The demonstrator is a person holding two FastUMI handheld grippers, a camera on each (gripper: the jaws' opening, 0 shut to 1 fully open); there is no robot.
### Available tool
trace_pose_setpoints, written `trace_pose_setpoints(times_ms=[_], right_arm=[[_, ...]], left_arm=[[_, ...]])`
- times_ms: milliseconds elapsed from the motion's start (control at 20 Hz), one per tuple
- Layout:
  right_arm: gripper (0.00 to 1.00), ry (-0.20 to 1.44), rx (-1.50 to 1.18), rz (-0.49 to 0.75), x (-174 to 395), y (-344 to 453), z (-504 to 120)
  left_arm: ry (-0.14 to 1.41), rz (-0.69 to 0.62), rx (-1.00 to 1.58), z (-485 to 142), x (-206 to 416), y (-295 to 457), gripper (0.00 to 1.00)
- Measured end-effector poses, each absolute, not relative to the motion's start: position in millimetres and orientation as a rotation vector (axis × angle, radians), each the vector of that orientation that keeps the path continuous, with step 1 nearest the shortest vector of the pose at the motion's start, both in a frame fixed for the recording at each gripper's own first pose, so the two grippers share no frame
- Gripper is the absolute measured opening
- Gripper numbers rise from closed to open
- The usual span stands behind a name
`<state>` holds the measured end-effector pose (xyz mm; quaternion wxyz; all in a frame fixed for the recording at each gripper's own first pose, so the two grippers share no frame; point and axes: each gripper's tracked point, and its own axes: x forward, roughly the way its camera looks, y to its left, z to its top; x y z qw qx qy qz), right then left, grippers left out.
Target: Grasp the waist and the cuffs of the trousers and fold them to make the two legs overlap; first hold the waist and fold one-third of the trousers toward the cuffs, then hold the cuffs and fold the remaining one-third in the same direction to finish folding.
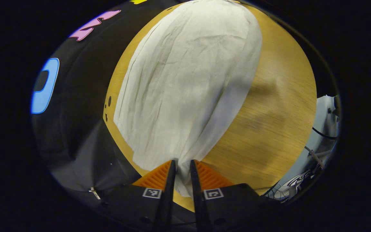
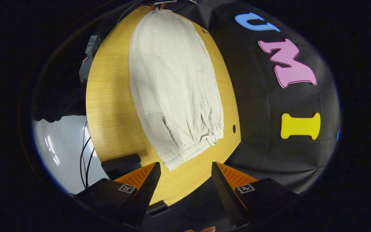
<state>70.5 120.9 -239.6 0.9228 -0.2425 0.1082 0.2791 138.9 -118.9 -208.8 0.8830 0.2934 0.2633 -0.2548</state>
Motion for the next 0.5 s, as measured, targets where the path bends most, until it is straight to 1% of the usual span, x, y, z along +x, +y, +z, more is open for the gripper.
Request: trace_pose_setpoints(times_ms=[50,150,300,500], right_arm=[[0.97,0.219,-0.518,0.592,75.2,123.4,-243.2],[0.97,0.216,-0.559,0.645,81.7,133.6,-251.5],[0.97,0.210,-0.644,0.753,89.0,157.6,-267.2],[0.97,0.194,-0.682,0.837,111.7,171.4,-266.3]], left_arm=[[0.560,-0.535,0.613,-209.0,140.0,-119.9,0.20],[0.576,-0.536,0.621,-208.5,141.5,-119.7,0.12],[0.598,-0.552,0.611,-208.6,144.8,-119.1,0.07],[0.608,-0.567,0.635,-208.4,145.4,-118.0,0.07]])
